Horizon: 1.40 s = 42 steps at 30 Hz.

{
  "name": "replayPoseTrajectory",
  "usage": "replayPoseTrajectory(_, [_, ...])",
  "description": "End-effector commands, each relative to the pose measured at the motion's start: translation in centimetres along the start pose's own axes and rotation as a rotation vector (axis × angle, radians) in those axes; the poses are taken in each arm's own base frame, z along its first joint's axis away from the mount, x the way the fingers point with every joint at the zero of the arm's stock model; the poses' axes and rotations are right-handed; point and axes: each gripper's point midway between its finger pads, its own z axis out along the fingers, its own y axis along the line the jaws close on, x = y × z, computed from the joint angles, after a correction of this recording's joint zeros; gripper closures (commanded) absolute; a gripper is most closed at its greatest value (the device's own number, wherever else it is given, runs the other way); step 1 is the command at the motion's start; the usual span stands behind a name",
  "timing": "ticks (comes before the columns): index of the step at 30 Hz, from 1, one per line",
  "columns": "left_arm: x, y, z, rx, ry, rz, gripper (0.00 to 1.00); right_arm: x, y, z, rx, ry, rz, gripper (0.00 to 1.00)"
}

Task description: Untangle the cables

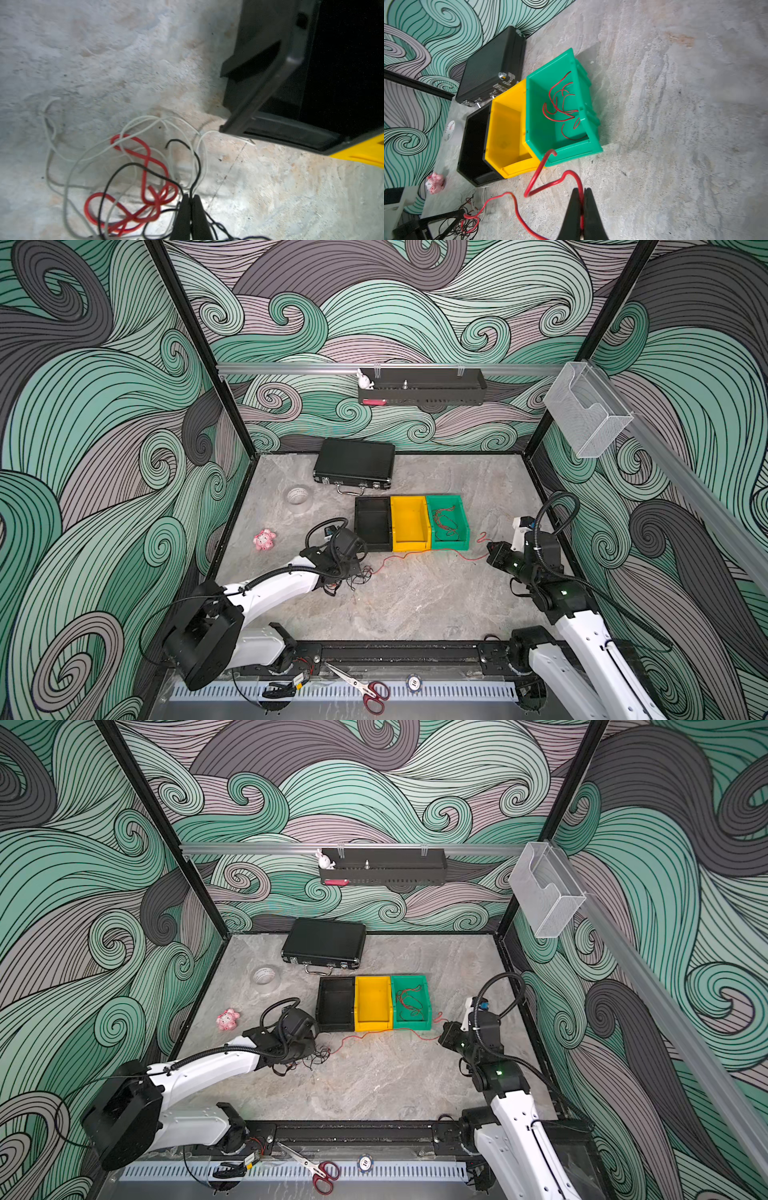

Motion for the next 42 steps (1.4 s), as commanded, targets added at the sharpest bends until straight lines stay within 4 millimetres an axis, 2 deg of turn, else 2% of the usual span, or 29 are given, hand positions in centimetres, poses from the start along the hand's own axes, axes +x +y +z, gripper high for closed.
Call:
replayPoseTrajectory(1, [-0.3, 2.3, -0.7, -0.056, -0.017, -0.011, 1.00, -0.9, -1.7, -0.7, 0.098, -0.021, -0.017, 0.98])
replayPoseTrajectory(5, [-0.9, 3.1, -1.2, -0.064, -0.055, -0.026, 1.00, -1.1, -3.7, -1.0, 0.195, -0.038, -0.007, 0.98])
replayPoseTrajectory(21, [-2.2, 7.2, -2.8, -0.132, -0.153, -0.156, 1.00, -1.8, -5.6, -1.0, 0.262, -0.047, 0.035, 0.99])
replayPoseTrajectory(26, [-2.1, 8.1, -2.8, -0.143, -0.155, -0.177, 1.00, -2.0, -5.8, -1.2, 0.270, -0.060, 0.037, 0.99])
replayPoseTrajectory(31, [-2.1, 8.1, -2.9, -0.136, -0.156, -0.173, 1.00, -1.9, -5.7, -1.1, 0.259, -0.055, 0.041, 0.99])
replayPoseTrajectory(34, [-2.0, 7.4, -2.6, -0.100, -0.144, -0.159, 1.00, -1.8, -5.0, -0.9, 0.217, -0.046, 0.046, 0.99])
replayPoseTrajectory(39, [-1.4, 3.3, -1.5, 0.068, -0.049, -0.091, 1.00, -0.7, -1.8, 0.4, 0.020, 0.020, 0.085, 0.99])
replayPoseTrajectory(42, [-0.9, 1.7, -0.9, 0.103, 0.030, -0.068, 0.94, 0.2, 0.2, 1.0, -0.072, 0.072, 0.081, 1.00])
